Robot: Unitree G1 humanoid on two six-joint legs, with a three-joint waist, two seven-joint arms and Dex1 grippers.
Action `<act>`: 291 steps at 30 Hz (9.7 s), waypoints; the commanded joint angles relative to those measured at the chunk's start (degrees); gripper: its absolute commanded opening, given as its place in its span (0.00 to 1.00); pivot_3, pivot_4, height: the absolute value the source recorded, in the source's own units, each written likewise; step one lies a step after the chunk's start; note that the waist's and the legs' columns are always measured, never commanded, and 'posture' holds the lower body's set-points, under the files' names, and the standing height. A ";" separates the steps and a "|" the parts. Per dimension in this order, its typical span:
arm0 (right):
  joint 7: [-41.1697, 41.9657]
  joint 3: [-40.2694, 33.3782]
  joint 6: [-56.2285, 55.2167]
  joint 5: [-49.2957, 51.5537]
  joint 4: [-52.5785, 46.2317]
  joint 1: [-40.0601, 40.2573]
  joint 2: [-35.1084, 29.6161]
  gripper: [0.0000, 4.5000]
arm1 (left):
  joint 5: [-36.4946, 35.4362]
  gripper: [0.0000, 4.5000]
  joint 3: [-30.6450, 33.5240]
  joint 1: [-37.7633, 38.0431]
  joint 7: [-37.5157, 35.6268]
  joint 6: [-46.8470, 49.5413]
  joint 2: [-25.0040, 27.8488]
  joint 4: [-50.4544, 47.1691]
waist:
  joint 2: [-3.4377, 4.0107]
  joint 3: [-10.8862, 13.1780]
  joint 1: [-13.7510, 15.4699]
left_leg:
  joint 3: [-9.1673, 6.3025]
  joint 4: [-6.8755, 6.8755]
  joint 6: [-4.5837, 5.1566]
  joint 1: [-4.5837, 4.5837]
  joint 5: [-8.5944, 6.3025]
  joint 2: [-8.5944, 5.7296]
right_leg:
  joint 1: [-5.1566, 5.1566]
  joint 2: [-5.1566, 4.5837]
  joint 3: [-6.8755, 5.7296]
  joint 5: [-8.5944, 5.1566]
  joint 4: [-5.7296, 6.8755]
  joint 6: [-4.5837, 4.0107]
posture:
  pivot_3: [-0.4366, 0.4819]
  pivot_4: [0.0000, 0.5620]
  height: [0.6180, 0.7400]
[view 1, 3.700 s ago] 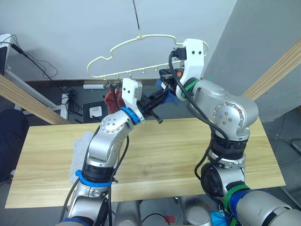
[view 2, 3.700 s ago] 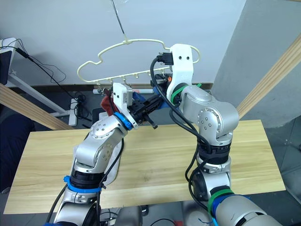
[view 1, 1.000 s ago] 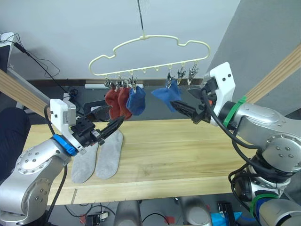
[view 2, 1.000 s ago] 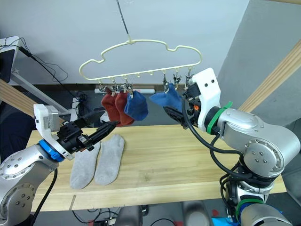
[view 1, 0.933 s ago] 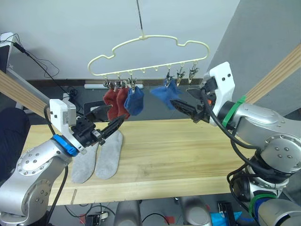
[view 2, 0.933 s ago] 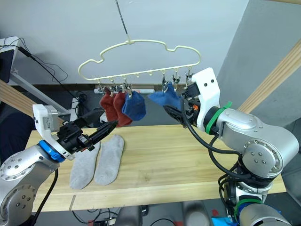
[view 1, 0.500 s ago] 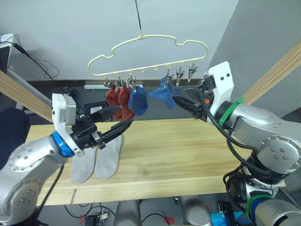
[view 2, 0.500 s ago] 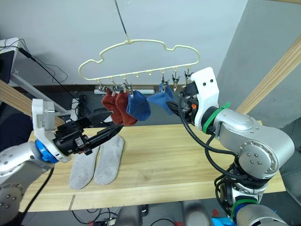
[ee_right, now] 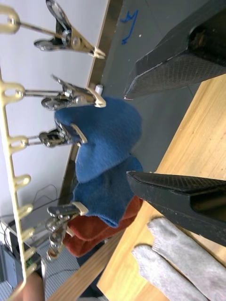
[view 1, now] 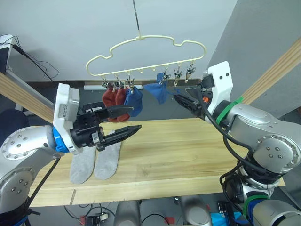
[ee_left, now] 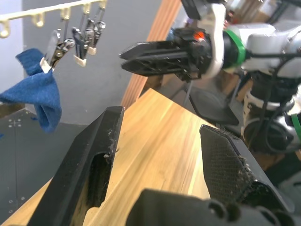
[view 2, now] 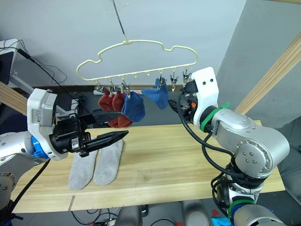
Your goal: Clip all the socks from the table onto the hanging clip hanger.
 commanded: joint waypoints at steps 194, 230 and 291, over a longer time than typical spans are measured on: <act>-7.05 4.49 -12.40 -16.40 16.88 -10.17 6.86 0.00 | 47.14 0.99 -28.45 -5.44 29.87 18.40 -17.68 32.23 | -0.01 0.00 1.10 | -0.09 0.14 0.11 0.13 0.17 -0.06 | 0.06 -0.03 -0.04 0.07 0.41 -0.12 | 0.20 0.63 1.00; -6.55 4.00 -12.60 -16.33 17.40 -10.79 7.66 0.00 | 38.25 0.01 -19.07 -2.02 18.38 20.65 -19.13 17.24 | 0.01 0.03 0.11 | -0.10 -0.10 0.13 0.04 0.18 -0.04 | 0.07 -0.08 -0.09 0.07 -0.01 -0.11 | 0.22 0.64 1.00; -7.86 1.28 -8.68 -17.59 17.30 -15.70 13.27 0.00 | 34.54 0.01 -29.46 -25.16 13.85 -0.07 -34.43 28.36 | 0.11 0.17 -1.68 | -0.05 -0.14 0.14 -0.03 0.17 -0.05 | 0.03 0.00 -0.04 0.07 -0.12 -0.11 | 0.13 0.64 1.00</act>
